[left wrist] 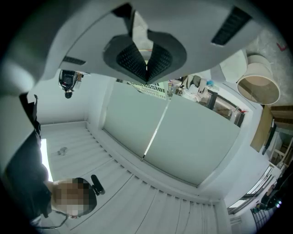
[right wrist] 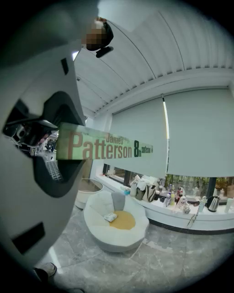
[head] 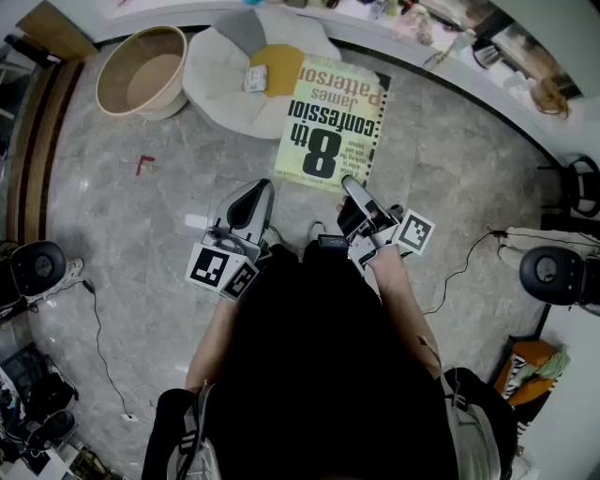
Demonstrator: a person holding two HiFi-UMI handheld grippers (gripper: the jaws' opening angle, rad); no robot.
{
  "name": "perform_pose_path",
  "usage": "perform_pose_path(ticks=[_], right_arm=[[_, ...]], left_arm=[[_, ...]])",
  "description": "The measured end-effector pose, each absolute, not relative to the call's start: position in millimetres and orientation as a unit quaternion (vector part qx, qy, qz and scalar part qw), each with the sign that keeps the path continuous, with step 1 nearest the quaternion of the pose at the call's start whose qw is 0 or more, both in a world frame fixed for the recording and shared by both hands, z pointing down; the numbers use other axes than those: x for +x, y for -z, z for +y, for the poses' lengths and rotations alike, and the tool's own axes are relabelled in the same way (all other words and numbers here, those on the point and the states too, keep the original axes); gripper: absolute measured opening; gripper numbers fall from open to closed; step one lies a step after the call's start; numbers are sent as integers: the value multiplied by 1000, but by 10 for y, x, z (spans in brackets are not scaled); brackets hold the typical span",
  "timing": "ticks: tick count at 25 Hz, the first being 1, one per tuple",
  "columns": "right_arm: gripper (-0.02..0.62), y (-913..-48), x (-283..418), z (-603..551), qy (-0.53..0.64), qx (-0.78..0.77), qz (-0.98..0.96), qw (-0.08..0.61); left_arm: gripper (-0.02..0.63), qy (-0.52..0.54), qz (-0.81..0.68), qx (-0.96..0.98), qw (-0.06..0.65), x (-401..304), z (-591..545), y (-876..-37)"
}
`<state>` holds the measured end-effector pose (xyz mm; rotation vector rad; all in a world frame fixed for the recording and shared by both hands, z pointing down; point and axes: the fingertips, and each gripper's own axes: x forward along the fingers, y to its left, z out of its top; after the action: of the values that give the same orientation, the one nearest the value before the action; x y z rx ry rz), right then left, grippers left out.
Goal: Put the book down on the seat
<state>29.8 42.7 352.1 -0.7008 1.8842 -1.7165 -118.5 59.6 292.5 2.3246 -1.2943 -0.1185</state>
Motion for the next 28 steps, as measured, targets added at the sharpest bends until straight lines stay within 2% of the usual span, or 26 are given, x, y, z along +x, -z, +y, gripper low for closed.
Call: perform_pose_path(ticks=[28], right_arm=[[181, -3547, 393, 278, 629, -247, 700, 231]], left_arm=[[12, 43, -473, 846, 241, -1046, 490, -2993]])
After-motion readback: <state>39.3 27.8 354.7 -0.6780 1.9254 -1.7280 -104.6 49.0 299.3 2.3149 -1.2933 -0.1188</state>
